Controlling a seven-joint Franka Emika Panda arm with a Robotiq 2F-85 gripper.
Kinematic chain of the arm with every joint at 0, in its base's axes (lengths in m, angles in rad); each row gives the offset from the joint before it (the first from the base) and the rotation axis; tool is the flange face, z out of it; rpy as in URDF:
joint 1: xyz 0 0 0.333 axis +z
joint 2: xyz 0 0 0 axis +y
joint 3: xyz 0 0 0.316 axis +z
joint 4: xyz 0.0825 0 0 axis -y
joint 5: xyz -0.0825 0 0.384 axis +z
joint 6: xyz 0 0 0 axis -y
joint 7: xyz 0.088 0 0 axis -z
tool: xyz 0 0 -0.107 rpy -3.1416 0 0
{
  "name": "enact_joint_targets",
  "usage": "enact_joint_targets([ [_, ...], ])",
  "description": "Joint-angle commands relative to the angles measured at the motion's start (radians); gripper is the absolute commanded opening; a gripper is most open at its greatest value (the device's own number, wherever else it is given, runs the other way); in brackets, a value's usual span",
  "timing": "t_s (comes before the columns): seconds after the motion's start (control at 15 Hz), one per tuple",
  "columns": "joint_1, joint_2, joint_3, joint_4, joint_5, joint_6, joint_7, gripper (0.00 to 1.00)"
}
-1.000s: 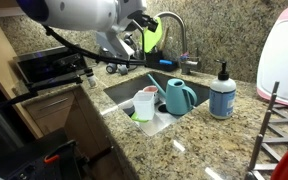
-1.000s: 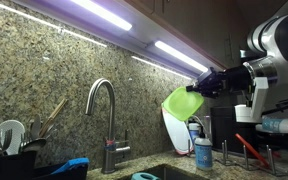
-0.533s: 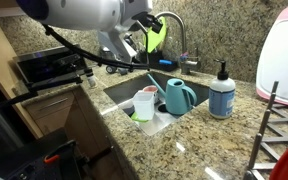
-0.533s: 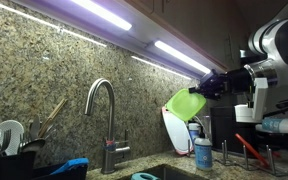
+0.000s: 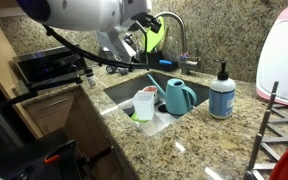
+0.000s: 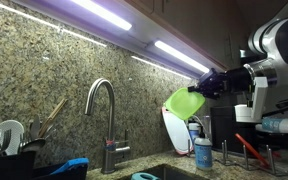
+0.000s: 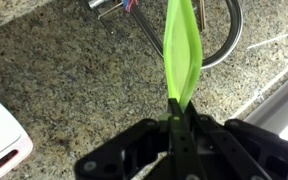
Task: Take the green lid from the sink and put it on the dish rack
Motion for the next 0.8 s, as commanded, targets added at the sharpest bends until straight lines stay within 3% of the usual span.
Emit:
enact_joint_targets([
  [0.0,-0.014,-0.051,0.003,-0.004,0.024,-0.061,0.021,0.02],
  [0.73,-0.066,-0.096,-0.016,0.057,0.176,-0.198,0.043,0.02],
])
